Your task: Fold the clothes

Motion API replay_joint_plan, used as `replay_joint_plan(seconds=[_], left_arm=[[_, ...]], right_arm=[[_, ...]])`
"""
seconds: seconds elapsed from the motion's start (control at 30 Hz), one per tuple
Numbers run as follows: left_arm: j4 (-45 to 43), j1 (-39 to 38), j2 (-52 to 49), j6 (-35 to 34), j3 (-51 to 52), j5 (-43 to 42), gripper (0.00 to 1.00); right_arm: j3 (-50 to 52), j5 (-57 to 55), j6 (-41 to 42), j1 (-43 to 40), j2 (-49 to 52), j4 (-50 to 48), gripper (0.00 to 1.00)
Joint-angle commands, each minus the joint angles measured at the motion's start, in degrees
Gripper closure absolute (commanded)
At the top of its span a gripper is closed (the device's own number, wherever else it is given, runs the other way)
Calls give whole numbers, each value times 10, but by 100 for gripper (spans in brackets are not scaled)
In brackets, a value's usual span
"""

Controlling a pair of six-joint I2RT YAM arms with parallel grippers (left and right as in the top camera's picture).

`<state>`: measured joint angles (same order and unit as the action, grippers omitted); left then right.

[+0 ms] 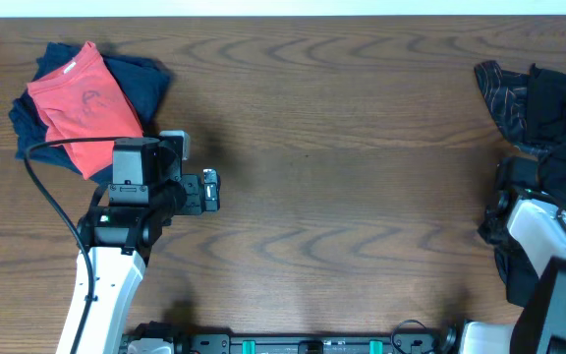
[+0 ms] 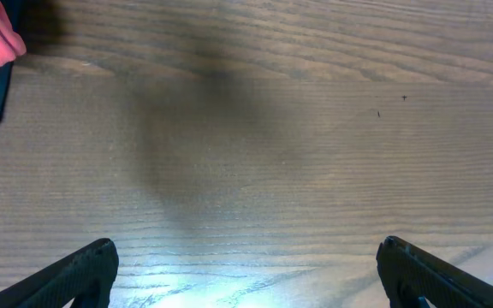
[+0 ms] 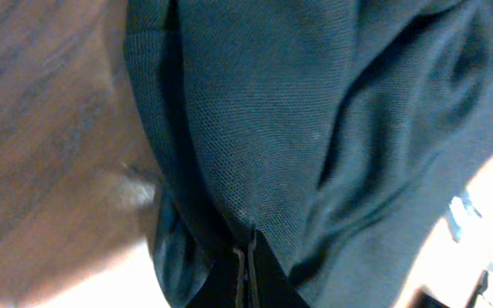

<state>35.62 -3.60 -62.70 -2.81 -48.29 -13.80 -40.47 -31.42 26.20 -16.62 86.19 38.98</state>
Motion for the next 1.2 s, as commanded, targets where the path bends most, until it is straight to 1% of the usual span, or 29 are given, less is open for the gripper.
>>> replay_joint_plan(seconds=[0.0, 0.1, 0.17, 0.23, 0.3, 0.4, 0.5, 0.57, 0.63, 0.7, 0.8, 0.9, 0.93, 0.97, 1.0, 1.07, 1.1, 1.13, 1.17], left_arm=[[-1, 0, 1, -3, -10, -7, 2], [-4, 0, 1, -3, -10, -7, 2], [-5, 0, 1, -3, -10, -5, 2], [-5, 0, 1, -3, -10, -5, 2], [-5, 0, 1, -3, -10, -5, 2], [-6, 0, 1, -3, -10, -5, 2], [-7, 0, 1, -3, -10, -5, 2], [-8, 0, 1, -3, -10, -5, 2], [-7, 0, 1, -3, -10, -5, 2], [-8, 0, 1, -3, -10, -5, 2], [-11, 0, 1, -3, -10, -5, 2], [-12, 0, 1, -3, -10, -5, 2], [-12, 0, 1, -3, -10, -5, 2], [-12, 0, 1, -3, -10, -5, 2], [-12, 0, 0, -3, -10, -5, 2], [-12, 0, 0, -3, -10, -6, 2], [-12, 0, 0, -3, -10, -6, 2], [-12, 0, 0, -3, -10, -6, 2], [-12, 0, 0, -3, -10, -6, 2]], right_arm=[[-64, 1, -26, -5, -67, 29, 99], [-122, 37, -27, -5, -130, 74, 99], [-145, 76, -41, -5, -174, 71, 99], [-147, 149, -114, -5, -208, 34, 99], [-147, 258, -214, -2, -234, 7, 99], [-150, 482, -370, 13, -268, 3, 99], [-150, 698, -437, 45, -296, 13, 99], [-149, 819, -477, 77, -304, 29, 99], [-148, 893, -497, 112, -303, 38, 99], [-143, 895, -503, 154, -297, 40, 99], [-131, 783, -496, 219, -274, 39, 99], [-120, 681, -472, 266, -236, 28, 99], [-118, 653, -463, 279, -220, 16, 99], [-117, 628, -454, 287, -205, 3, 96], [-117, 589, -429, 295, -186, -20, 83], [-118, 529, -367, 298, -164, -57, 69], [-118, 494, -330, 297, -157, -75, 60], [-118, 457, -295, 293, -155, -86, 54], [-120, 421, -265, 289, -157, -90, 52]])
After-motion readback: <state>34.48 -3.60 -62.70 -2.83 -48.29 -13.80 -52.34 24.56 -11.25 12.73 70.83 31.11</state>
